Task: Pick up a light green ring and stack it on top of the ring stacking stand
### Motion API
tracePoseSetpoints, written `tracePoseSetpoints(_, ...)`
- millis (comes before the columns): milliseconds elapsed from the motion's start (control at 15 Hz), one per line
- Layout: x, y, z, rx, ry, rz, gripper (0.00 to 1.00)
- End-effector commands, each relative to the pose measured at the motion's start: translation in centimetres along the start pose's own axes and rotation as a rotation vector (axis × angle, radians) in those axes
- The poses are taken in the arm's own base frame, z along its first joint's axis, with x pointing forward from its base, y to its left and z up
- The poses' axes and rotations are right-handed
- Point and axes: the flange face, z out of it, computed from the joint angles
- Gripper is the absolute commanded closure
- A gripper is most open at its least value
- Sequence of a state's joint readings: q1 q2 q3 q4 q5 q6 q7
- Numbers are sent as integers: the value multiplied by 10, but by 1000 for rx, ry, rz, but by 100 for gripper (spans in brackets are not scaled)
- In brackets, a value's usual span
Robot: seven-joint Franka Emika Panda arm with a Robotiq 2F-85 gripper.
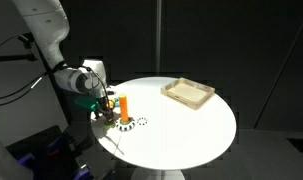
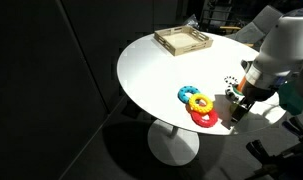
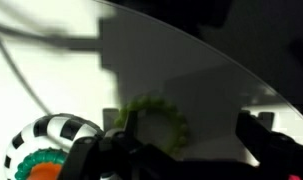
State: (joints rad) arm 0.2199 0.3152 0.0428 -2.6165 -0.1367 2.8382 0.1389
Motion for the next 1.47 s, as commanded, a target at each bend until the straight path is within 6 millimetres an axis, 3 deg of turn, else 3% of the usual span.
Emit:
tracePoseSetpoints(0,-4,-1,4,3,-5,6,0)
tracePoseSetpoints(1400,-20,4,-4,-2,-16,24,0)
